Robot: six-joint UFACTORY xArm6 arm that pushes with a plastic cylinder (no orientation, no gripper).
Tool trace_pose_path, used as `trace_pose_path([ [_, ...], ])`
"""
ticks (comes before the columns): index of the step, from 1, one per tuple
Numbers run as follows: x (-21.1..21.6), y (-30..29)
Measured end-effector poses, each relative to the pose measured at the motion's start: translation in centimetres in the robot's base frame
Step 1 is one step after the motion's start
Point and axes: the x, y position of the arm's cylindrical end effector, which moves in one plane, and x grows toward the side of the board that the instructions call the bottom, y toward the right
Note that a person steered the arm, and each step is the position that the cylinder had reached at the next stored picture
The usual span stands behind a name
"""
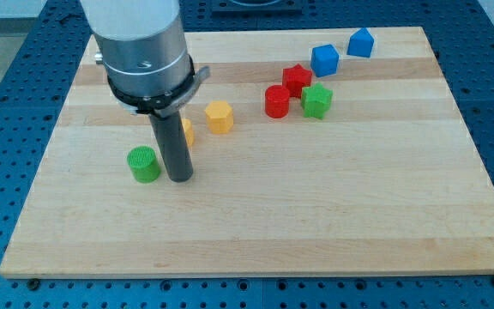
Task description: Move your arm closer to the green star
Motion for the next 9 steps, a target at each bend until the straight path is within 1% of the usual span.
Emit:
trace_pose_path([
  [3, -0.2, -5.1],
  [4, 0.0, -4.7],
  [5, 0.5, 0.3],
  [7, 0.2, 16.2],
  [8, -1.6, 23.2],
  [9, -4.9, 28.0],
])
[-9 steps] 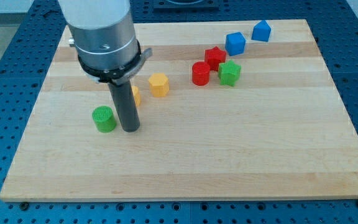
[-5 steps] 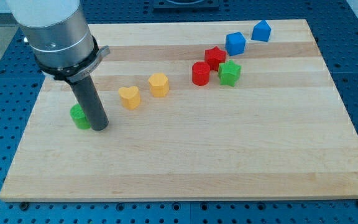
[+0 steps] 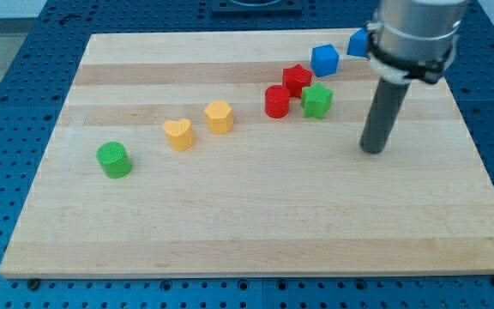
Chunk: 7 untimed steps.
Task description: Move your arm closer to the green star
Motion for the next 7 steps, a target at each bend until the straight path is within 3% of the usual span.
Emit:
trace_pose_path([
  [2, -7.7, 6.5],
  [3, -10.8, 6.3],
  [5, -12.1, 5.9],
  [7, -11.7, 0.1],
])
